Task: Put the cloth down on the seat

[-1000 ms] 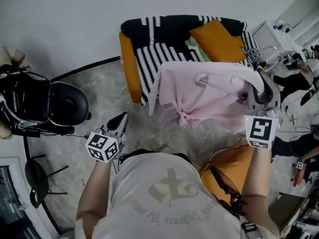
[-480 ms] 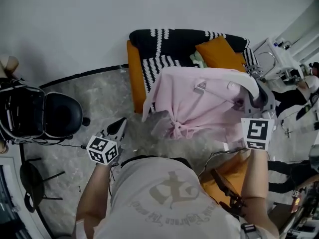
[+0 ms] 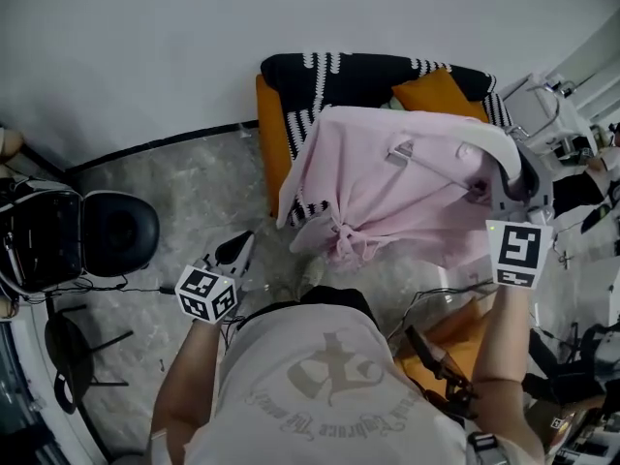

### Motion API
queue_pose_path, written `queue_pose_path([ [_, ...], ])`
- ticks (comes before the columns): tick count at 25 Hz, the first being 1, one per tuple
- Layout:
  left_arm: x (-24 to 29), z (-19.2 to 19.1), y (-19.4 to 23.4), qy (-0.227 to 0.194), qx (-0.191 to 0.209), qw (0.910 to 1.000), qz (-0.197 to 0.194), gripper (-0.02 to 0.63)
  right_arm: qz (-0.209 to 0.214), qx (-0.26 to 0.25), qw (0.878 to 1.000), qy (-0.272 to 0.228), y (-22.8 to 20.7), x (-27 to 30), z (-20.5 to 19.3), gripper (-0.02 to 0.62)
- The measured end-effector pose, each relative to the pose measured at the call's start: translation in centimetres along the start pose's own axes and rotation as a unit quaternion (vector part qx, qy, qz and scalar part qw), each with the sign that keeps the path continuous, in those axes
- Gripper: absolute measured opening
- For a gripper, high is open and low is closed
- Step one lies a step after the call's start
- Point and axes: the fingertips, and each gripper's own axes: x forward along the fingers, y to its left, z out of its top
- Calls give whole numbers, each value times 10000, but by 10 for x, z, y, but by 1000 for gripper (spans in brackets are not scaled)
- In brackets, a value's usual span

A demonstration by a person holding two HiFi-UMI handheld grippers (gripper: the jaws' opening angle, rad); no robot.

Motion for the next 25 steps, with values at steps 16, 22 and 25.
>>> queue_pose_path([
  [16, 51, -4, 27, 88, 338, 9993, -119, 11, -452, 131, 9985, -280, -14, 22, -1, 121],
  [22, 137, 25, 25, 312, 585, 9969, -426, 11, -636, 316, 9974, -108, -53, 70, -47, 121],
  [25, 165, 27, 19, 379, 698, 9954, -542, 11, -740, 376, 9965, -82, -65, 78, -67, 121],
])
